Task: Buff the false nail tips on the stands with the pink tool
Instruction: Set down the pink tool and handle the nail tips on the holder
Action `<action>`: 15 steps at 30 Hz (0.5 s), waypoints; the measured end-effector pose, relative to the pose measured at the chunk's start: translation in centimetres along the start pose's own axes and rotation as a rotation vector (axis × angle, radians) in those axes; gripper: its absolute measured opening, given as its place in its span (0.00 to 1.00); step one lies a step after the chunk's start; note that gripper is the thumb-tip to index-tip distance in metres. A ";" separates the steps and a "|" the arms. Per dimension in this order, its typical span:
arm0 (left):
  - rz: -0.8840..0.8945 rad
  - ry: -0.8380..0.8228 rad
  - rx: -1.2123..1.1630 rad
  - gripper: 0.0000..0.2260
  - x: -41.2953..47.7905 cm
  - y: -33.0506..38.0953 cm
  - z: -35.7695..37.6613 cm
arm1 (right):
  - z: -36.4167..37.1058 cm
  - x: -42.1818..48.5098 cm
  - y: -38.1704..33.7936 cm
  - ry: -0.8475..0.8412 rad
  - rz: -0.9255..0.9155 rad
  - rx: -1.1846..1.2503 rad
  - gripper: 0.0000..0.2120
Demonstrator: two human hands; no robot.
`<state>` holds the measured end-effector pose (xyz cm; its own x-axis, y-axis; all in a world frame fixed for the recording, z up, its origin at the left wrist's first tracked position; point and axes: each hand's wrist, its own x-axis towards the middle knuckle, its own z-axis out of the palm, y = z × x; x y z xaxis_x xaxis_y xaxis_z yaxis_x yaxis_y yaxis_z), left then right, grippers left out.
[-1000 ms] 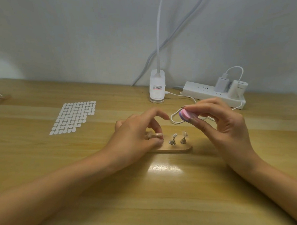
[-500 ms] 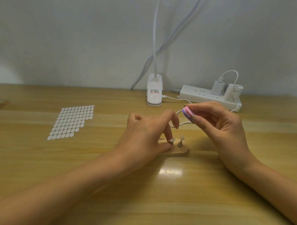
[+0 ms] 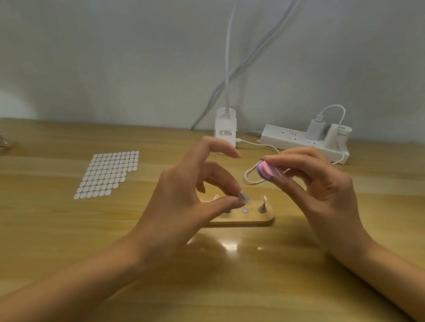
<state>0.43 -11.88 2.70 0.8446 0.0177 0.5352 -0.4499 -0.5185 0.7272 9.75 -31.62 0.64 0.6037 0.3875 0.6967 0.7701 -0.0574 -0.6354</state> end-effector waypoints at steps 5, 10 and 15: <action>-0.047 0.025 -0.083 0.27 -0.3 0.0 0.1 | 0.8 -0.3 -1.0 -0.075 -0.211 -0.086 0.11; -0.050 0.052 -0.113 0.25 -0.8 0.3 0.3 | 0.9 -0.4 -0.6 -0.110 -0.140 -0.140 0.09; -0.092 0.057 -0.128 0.24 -0.8 0.1 0.2 | 0.7 -0.3 -1.2 -0.131 -0.243 -0.081 0.10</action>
<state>-0.29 -12.11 2.28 0.8678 0.1099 0.4847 -0.4079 -0.3996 0.8209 8.46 -31.01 0.96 0.3715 0.5137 0.7733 0.9061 -0.0192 -0.4226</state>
